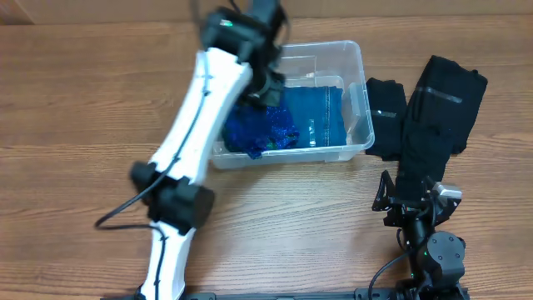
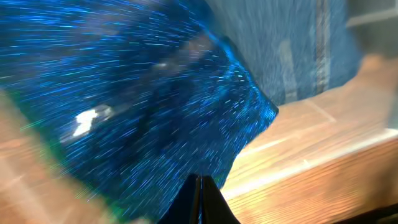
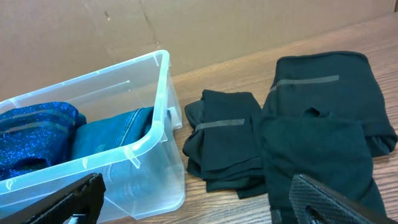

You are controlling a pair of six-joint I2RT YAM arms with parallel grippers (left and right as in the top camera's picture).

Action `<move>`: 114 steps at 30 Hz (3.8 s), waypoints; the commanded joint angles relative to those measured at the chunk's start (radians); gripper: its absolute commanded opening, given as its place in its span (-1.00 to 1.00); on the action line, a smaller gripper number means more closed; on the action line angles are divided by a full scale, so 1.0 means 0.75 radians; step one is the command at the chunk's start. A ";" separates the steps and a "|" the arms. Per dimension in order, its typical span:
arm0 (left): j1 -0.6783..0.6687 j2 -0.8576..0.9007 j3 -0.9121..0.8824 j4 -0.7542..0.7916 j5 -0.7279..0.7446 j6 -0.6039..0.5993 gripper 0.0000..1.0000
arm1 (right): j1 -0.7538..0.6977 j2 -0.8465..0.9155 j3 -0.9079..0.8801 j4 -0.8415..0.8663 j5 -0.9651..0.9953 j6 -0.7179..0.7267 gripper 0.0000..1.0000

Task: Pack container
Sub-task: 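Place the sparkly blue garment into the bin's left side, then press and adjust the sparkly garment flat with the left gripper, then retract the left arm and reach the right gripper to black garments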

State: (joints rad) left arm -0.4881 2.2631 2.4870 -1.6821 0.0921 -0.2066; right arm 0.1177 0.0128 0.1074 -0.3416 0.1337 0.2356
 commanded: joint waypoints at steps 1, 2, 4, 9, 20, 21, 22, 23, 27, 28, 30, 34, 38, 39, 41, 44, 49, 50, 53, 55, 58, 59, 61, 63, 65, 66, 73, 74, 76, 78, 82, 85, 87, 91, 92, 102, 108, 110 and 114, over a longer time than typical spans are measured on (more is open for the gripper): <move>-0.021 0.155 -0.010 -0.010 -0.040 0.037 -0.92 | -0.009 -0.012 -0.006 0.006 -0.006 0.005 1.00; -0.021 0.202 -0.016 -0.010 -0.071 0.036 -0.92 | -0.009 -0.012 -0.006 0.006 -0.006 0.005 1.00; -0.014 0.258 -0.043 -0.010 -0.121 0.031 -0.92 | -0.009 -0.012 -0.006 0.006 -0.006 0.005 1.00; 0.065 0.292 -0.113 -0.011 -0.188 -0.055 -0.92 | -0.009 -0.012 -0.006 0.006 -0.006 0.005 1.00; 0.062 -0.400 -0.067 -0.010 -0.475 -0.187 -0.81 | -0.009 -0.012 -0.006 0.006 -0.006 0.005 1.00; 0.052 -0.468 -0.067 -0.010 -0.504 -0.203 -0.65 | -0.009 -0.012 -0.006 0.006 -0.006 0.005 1.00; 0.047 -0.573 -0.079 -0.010 -0.540 -0.210 -0.49 | -0.009 -0.012 -0.006 0.006 -0.006 0.005 1.00; 0.047 -0.612 -0.102 -0.010 -0.560 -0.211 -0.34 | -0.009 -0.012 -0.006 0.006 -0.006 0.005 1.00; 0.059 -0.691 -0.415 0.032 -0.605 -0.234 0.10 | -0.009 -0.012 -0.006 0.006 -0.006 0.005 1.00; 0.056 -0.691 -0.504 0.105 -0.591 -0.232 0.21 | -0.009 -0.012 -0.006 0.006 -0.006 0.005 1.00; 0.056 -0.691 -0.683 0.319 -0.481 -0.157 0.35 | -0.009 -0.012 -0.006 0.006 -0.006 0.005 1.00; 0.056 -0.689 -1.005 0.654 -0.294 -0.106 0.15 | -0.009 -0.012 -0.006 0.006 -0.006 0.005 1.00; 0.057 -0.689 -1.262 0.910 -0.234 -0.113 -0.29 | -0.009 -0.012 -0.006 0.006 -0.006 0.005 1.00; 0.057 -0.689 -1.310 0.952 -0.235 -0.113 -0.33 | -0.009 -0.012 -0.006 0.006 -0.006 0.005 1.00; 0.057 -0.683 -1.451 1.075 -0.225 -0.112 -0.35 | -0.009 -0.012 -0.006 0.006 -0.006 0.005 1.00; 0.057 -0.623 -1.592 1.168 -0.226 -0.112 -0.33 | -0.009 -0.012 -0.006 0.006 -0.006 0.005 1.00; 0.110 -0.514 -1.605 1.169 -0.235 -0.104 -0.42 | -0.009 -0.012 -0.006 0.006 -0.006 0.005 1.00; 0.132 -0.525 -1.575 1.152 -0.225 -0.104 -0.45 | -0.009 -0.012 -0.006 0.006 -0.006 0.005 1.00; 0.156 -0.538 -1.358 0.961 -0.225 -0.104 -0.25 | -0.009 -0.012 -0.006 0.006 -0.006 0.005 1.00; 0.155 -0.543 -1.158 0.815 -0.225 -0.103 -0.07 | -0.009 -0.012 -0.006 0.006 -0.006 0.005 1.00; 0.144 -0.545 -0.917 0.714 -0.226 -0.079 0.25 | -0.009 -0.012 -0.006 0.006 -0.006 0.005 1.00; 0.144 -0.544 -0.882 0.729 -0.238 -0.078 0.31 | -0.009 -0.012 -0.006 0.006 -0.006 0.005 1.00; 0.146 -0.535 -0.884 0.785 -0.279 -0.079 0.34 | -0.009 -0.012 -0.006 0.006 -0.006 0.005 1.00; 0.169 -0.490 -0.890 0.844 -0.281 -0.091 0.32 | -0.009 -0.012 -0.006 0.006 -0.006 0.005 1.00; 0.197 -0.400 -0.890 0.872 -0.269 -0.136 0.29 | -0.009 -0.012 -0.006 0.006 -0.006 0.005 1.00; 0.207 -0.355 -0.890 0.883 -0.247 -0.146 0.28 | -0.009 -0.012 -0.006 0.006 -0.006 0.005 1.00; 0.213 -0.008 -0.890 1.030 0.120 -0.143 0.15 | -0.009 -0.012 -0.006 0.007 -0.007 0.005 1.00; 0.213 0.016 -0.890 1.026 0.150 -0.144 0.02 | -0.009 -0.012 -0.006 0.007 -0.007 0.005 1.00; 0.213 0.014 -0.883 1.010 0.150 -0.144 -0.02 | -0.009 -0.012 -0.006 0.007 -0.007 0.005 1.00; 0.215 -0.032 -0.828 0.946 0.141 -0.143 0.08 | -0.009 -0.012 -0.006 0.004 -0.064 0.006 1.00; 0.214 -0.178 -0.698 0.806 0.086 -0.131 0.23 | -0.009 -0.012 -0.003 0.042 -0.230 0.006 1.00; 0.211 -0.338 -0.584 0.637 0.045 -0.108 0.37 | -0.009 -0.012 0.049 0.064 -0.472 0.006 1.00; 0.214 -0.449 -0.551 0.531 -0.039 -0.115 0.39 | -0.009 -0.006 0.145 -0.022 -0.551 0.084 1.00; 0.264 -0.710 -0.537 0.390 -0.263 -0.127 0.92 | -0.009 0.122 0.448 -0.301 -0.428 0.110 1.00; 0.280 -0.762 -0.537 0.360 -0.303 -0.146 1.00 | -0.009 0.168 0.514 -0.349 -0.377 0.111 1.00; 0.488 -1.153 -0.540 -0.010 -0.472 -0.203 1.00 | -0.056 1.148 1.223 -0.713 -0.102 0.090 1.00; 0.495 -1.191 -0.541 -0.010 -0.476 -0.044 1.00 | -0.417 1.610 1.509 -0.843 -0.529 0.030 1.00; 0.495 -1.181 -0.541 -0.005 -0.475 -0.045 1.00 | -0.623 1.705 1.511 -0.846 -0.613 0.028 1.00; 0.495 -1.174 -0.541 -0.008 -0.476 -0.044 1.00 | -0.946 1.875 1.508 -0.853 -0.725 -0.074 1.00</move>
State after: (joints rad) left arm -0.1219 1.3773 2.0750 -1.6882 -0.2451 -0.2607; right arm -0.4896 1.3636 1.2121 -0.9771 -0.3092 0.2466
